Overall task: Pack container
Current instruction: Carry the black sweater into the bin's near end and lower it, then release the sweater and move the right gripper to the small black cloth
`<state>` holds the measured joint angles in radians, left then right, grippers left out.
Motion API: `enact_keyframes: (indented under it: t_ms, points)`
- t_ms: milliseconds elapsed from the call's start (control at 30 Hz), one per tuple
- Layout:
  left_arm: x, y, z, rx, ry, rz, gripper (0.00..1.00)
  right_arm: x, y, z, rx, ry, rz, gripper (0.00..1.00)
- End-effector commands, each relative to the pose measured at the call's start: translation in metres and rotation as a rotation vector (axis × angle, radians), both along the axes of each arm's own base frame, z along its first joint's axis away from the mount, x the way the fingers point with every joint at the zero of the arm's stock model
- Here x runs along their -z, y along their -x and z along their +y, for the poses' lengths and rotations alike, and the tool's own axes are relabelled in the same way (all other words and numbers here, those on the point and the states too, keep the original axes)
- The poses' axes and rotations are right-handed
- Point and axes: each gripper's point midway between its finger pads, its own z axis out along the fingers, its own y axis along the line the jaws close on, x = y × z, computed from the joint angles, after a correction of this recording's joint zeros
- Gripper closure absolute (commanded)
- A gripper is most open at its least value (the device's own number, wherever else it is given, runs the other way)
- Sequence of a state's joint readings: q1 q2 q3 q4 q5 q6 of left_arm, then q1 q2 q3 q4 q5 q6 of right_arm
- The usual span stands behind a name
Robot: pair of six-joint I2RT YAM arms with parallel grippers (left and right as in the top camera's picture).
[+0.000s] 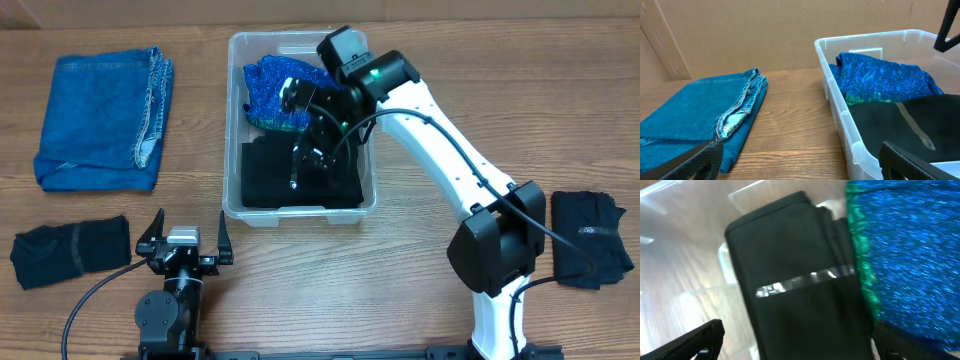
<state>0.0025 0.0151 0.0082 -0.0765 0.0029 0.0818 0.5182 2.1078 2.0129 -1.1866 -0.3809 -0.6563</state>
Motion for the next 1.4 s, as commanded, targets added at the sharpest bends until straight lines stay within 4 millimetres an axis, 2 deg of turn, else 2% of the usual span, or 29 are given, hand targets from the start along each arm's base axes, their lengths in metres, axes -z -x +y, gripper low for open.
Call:
enact_keyframes:
  t_ms: [0, 167, 267, 367, 467, 500, 533, 600, 633, 700, 767, 800, 900, 933, 1000, 1133, 1167, 1233, 1367]
  points:
    - [-0.001, 0.000, 0.003, -0.016, -0.009, -0.008, 0.00, -0.029, -0.017, -0.006, 0.143, -0.047, -0.001, 0.00]
    - [-0.001, 0.000, 0.003, -0.016, -0.009, -0.008, 0.00, -0.088, -0.017, -0.016, 0.317, -0.128, 0.028, 0.00]
    - [-0.001, 0.000, 0.003, -0.016, -0.009, -0.008, 0.00, -0.094, -0.013, -0.022, 0.339, -0.118, 0.032, 0.00]
    - [-0.001, 0.000, 0.003, -0.016, -0.009, -0.008, 0.00, -0.102, -0.026, -0.051, 0.530, -0.109, 0.047, 0.00]
    - [-0.001, 0.000, 0.003, -0.016, -0.009, -0.008, 0.00, -0.126, -0.051, -0.122, 0.891, -0.137, 0.040, 0.00]
    - [-0.001, 0.000, 0.003, -0.016, -0.009, -0.008, 0.00, -0.139, -0.055, -0.160, 1.029, -0.164, 0.042, 0.00]
    - [-0.001, 0.000, 0.003, -0.016, -0.009, -0.008, 0.00, -0.146, -0.055, -0.183, 1.103, -0.177, 0.042, 0.00]
    - [-0.001, 0.000, 0.003, -0.016, -0.009, -0.008, 0.00, -0.160, -0.046, -0.255, 1.300, -0.192, 0.047, 0.00]
    - [-0.001, 0.000, 0.003, -0.016, -0.009, -0.008, 0.00, -0.162, -0.039, -0.279, 1.360, -0.187, 0.054, 0.00]
    - [-0.001, 0.000, 0.003, -0.016, -0.009, -0.008, 0.00, -0.162, -0.016, -0.343, 1.550, -0.163, 0.091, 0.00]
    - [-0.001, 0.000, 0.003, -0.016, -0.009, -0.008, 0.00, -0.153, 0.016, -0.417, 1.803, -0.138, 0.149, 0.00]
    - [-0.001, 0.000, 0.003, -0.016, -0.009, -0.008, 0.00, -0.148, 0.027, -0.441, 1.897, -0.140, 0.172, 0.00]
    - [-0.001, 0.000, 0.003, -0.016, -0.009, -0.008, 0.00, -0.133, 0.052, -0.489, 2.088, -0.162, 0.232, 0.00]
    - [-0.001, 0.000, 0.003, -0.016, -0.009, -0.008, 0.00, -0.122, 0.063, -0.507, 2.156, -0.164, 0.262, 0.00]
    - [-0.001, 0.000, 0.003, -0.016, -0.009, -0.008, 0.00, -0.099, 0.079, -0.528, 2.234, -0.154, 0.322, 0.00]
    - [-0.001, 0.000, 0.003, -0.016, -0.009, -0.008, 0.00, -0.041, 0.107, -0.549, 2.348, -0.102, 0.465, 0.00]
    - [-0.001, 0.000, 0.003, -0.016, -0.009, -0.008, 0.00, -0.020, 0.117, -0.551, 2.368, -0.067, 0.504, 0.00]
    - [-0.001, 0.000, 0.003, -0.016, -0.009, -0.008, 0.00, 0.007, 0.128, -0.549, 2.380, -0.022, 0.561, 0.00]
    - [-0.001, 0.000, 0.003, -0.016, -0.009, -0.008, 0.00, 0.045, 0.147, -0.539, 2.365, 0.088, 0.635, 0.00]
